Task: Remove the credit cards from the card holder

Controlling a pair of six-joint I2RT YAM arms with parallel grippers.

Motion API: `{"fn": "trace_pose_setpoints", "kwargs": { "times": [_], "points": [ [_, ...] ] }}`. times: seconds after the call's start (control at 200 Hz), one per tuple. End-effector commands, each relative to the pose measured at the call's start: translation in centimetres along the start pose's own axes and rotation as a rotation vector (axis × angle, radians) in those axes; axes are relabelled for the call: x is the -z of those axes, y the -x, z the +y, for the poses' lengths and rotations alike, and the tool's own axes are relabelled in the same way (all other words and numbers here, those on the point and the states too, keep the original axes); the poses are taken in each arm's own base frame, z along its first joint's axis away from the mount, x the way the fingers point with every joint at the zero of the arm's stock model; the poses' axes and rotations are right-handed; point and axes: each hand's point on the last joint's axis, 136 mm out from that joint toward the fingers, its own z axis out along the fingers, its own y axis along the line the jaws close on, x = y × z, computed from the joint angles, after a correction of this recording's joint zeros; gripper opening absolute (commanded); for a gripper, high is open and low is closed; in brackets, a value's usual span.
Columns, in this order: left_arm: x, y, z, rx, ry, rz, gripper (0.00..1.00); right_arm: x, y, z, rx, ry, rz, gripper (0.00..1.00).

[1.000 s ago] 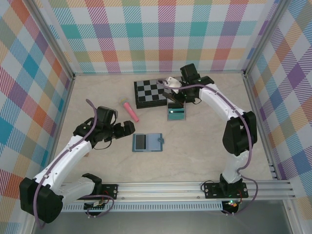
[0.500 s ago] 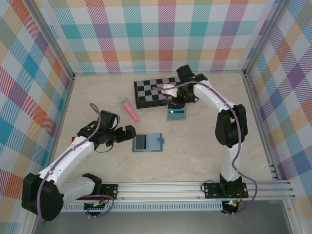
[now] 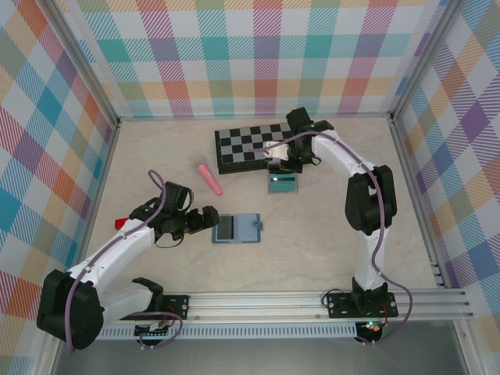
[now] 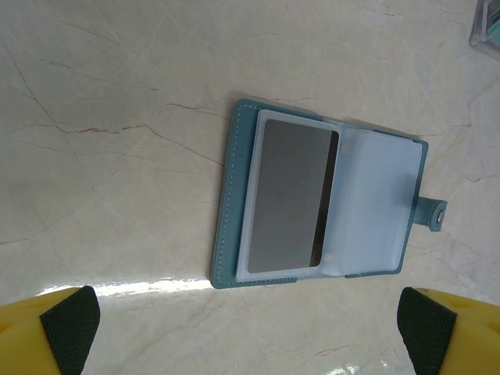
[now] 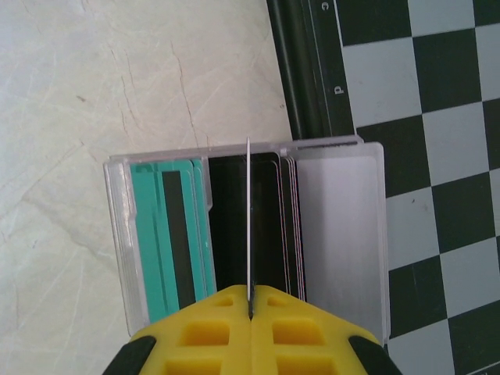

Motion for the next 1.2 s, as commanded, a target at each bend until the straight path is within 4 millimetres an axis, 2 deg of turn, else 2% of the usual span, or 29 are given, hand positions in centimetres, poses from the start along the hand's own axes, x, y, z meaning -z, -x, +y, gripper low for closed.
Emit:
{"fn": "trace_pose_setpoints", "kwargs": {
  "times": [0.0, 0.165, 0.31, 0.46, 0.815, 0.99, 1.195],
  "points": [
    [-0.1, 0.0, 0.4, 0.019, -0.007, -0.005, 1.0, 0.3, -0.3, 0.3, 0.045, 0.008, -0.011, 0.0],
    [-0.3, -0.2, 0.4, 0.02, -0.005, 0.006, 1.0, 0.0, -0.5, 0.8, 0.065, 0.036, -0.007, 0.0],
    [0.3, -0.3, 0.6, 0.005, 0.002, -0.003, 1.0, -0.4, -0.6, 0.3, 0.074, -0.001, -0.004, 0.01],
    [0.5, -0.3, 0.8, 0.002, 0.009, -0.013, 1.0, -0.7, -0.5, 0.7, 0.079, 0.021, -0.018, 0.08],
    [0.7, -0.1, 0.8, 0.004, 0.011, -0.023, 1.0, -0.2, 0.7, -0.7, 0.039, -0.029, -0.052, 0.19],
    [0.6, -0.1, 0.7, 0.008, 0.005, -0.021, 1.0, 1.9, 1.8, -0.7, 0.02, -0.068, -0.099, 0.2],
    [0.7, -0.1, 0.2, 0.015, -0.019, -0.024, 1.0, 7.2, 5.1, 0.5, -0.085, -0.123, -0.242, 0.2]
  ]
}}
